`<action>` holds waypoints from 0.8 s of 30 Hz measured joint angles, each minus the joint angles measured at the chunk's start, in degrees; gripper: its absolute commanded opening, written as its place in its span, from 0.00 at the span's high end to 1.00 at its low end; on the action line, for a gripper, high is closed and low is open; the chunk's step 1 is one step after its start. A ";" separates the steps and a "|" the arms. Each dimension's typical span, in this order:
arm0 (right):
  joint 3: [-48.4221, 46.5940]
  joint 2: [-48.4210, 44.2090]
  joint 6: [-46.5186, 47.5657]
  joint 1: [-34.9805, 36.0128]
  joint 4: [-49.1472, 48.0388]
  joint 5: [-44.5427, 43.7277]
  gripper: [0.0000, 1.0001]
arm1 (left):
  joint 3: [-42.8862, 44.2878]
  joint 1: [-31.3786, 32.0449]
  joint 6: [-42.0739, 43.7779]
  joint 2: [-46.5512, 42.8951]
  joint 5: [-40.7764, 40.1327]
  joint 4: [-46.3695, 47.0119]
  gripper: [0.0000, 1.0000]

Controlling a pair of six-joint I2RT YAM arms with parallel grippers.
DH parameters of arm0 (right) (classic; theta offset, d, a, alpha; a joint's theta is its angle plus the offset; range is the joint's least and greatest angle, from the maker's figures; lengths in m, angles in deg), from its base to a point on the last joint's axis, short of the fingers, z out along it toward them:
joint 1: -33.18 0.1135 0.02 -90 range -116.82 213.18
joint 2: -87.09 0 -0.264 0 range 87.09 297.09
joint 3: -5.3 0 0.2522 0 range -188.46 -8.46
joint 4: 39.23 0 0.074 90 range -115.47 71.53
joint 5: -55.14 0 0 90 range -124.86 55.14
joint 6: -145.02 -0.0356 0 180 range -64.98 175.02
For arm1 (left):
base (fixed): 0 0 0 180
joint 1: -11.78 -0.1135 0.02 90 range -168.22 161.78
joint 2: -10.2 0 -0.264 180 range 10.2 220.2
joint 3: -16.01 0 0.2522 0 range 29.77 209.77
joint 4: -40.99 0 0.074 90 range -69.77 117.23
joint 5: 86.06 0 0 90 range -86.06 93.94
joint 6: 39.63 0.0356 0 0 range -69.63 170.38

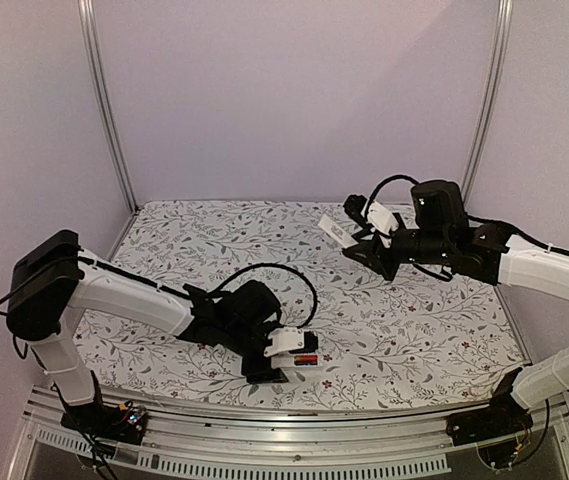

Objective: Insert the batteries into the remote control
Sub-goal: Move the remote control without the battery cover to the center of the board, then place the battery cover on the remote control without the battery cover.

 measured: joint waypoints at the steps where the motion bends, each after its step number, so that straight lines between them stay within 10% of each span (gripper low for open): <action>1: 0.00 0.00 -0.09 0.00 0.33 0.39 0.84 | -0.24 0.00 0.09 -1.03 -0.63 -0.31 0.21; 11: -2.89 6.73 1.55 2.62 3.21 5.14 0.84 | -6.54 -0.90 -8.87 -28.52 -5.09 0.09 0.21; 24: -13.09 30.18 6.08 15.50 11.80 8.52 0.83 | -31.74 -9.86 -52.33 -64.17 -22.45 10.91 0.31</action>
